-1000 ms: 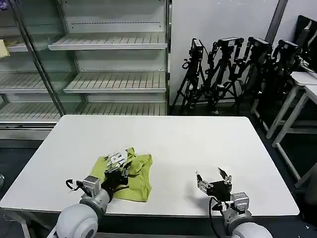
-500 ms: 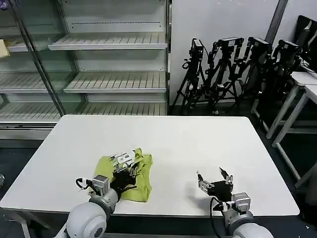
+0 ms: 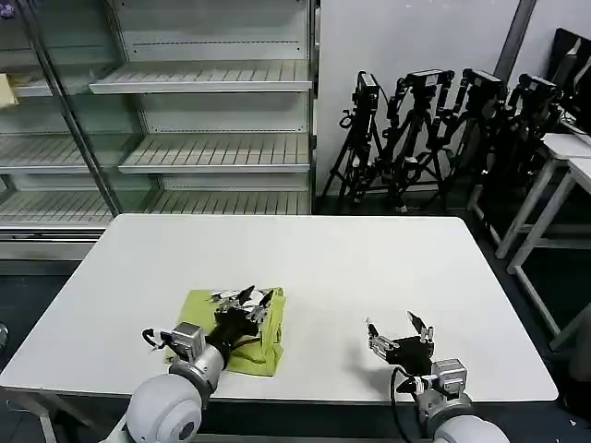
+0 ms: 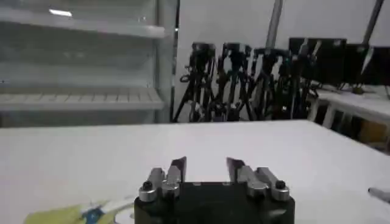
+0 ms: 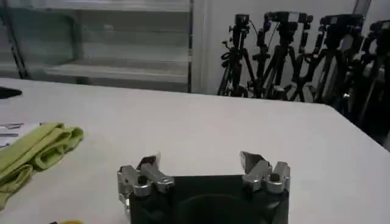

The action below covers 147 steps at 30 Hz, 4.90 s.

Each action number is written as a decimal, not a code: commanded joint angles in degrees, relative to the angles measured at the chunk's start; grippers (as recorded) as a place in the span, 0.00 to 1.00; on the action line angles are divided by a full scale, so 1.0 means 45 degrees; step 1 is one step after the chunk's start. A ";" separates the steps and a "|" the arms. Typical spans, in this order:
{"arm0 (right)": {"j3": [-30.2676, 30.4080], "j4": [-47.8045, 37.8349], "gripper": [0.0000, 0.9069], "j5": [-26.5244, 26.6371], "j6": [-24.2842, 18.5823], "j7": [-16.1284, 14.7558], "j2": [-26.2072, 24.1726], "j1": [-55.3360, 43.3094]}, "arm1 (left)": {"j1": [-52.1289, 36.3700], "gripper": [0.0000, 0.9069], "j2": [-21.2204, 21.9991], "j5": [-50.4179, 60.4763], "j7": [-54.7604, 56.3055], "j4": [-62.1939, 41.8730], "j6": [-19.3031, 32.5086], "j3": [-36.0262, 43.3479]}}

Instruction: Fold and organize the clothes.

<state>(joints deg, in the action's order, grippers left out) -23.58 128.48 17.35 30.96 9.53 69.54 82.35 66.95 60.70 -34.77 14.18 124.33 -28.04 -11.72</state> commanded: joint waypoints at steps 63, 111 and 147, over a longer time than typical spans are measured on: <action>0.0606 0.0130 1.00 -0.0224 -0.0060 0.0013 0.0151 -0.0387 | 0.2772 0.01 -0.4186 0.2274 -0.2610 -0.3246 0.0707 -0.7967; -0.2103 0.0607 1.00 -0.0234 0.0004 0.0281 -0.0377 -0.1192 | -0.2262 0.02 0.2501 0.1031 0.1847 -0.1063 -0.1108 0.3977; -0.1229 -0.3431 1.00 -0.1818 -0.3146 -0.0986 0.0077 -0.3740 | 0.0084 1.00 0.0666 0.4817 -0.4460 -0.3571 0.5110 -0.4673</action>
<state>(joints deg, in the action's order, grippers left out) -29.36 117.74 10.54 20.19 6.03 69.89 66.75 62.78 67.52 -18.86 6.57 117.32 -19.46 -12.53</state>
